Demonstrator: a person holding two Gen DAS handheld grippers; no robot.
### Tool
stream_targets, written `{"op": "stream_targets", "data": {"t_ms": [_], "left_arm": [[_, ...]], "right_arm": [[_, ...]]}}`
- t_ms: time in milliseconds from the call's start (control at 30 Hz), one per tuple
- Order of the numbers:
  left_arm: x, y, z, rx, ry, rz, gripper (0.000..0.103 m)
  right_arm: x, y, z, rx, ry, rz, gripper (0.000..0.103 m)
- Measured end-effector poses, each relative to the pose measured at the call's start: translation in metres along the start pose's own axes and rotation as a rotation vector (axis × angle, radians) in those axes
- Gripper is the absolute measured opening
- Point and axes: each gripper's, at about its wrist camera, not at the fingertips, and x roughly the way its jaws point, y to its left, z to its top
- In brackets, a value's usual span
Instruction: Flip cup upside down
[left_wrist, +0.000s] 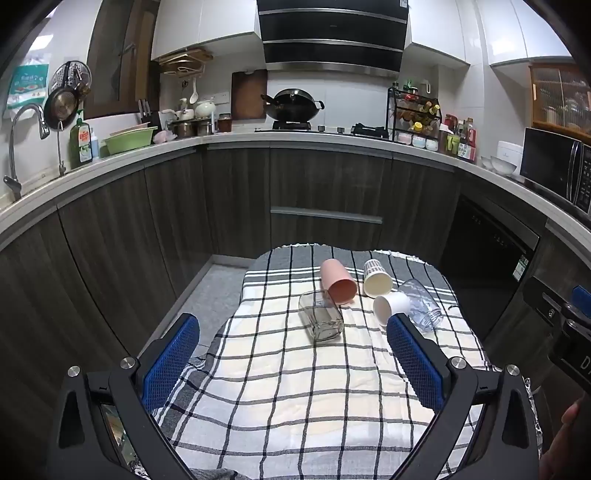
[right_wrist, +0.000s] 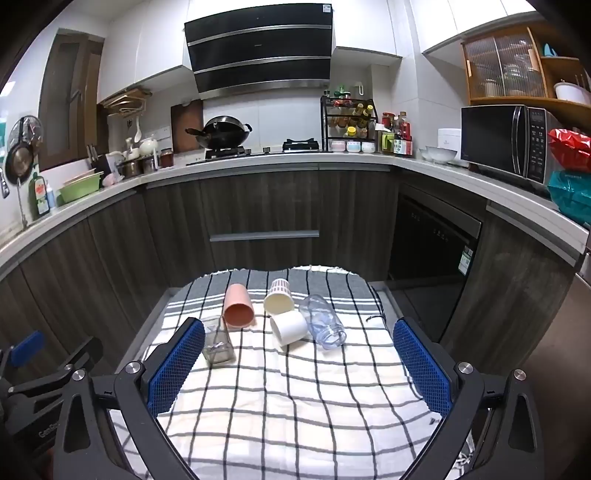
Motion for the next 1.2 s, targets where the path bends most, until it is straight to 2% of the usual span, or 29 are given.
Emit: {"op": "stream_targets", "data": {"t_ms": [200, 1200], "left_arm": [[-0.009, 0.006, 0.001, 0.001, -0.031, 0.015, 0.103], [-0.006, 0.004, 0.000, 0.000, -0.009, 0.014, 0.103]], "right_arm": [[0.000, -0.001, 0.000, 0.005, 0.000, 0.004, 0.102], [0.001, 0.000, -0.003, 0.012, 0.010, 0.007, 0.102]]}}
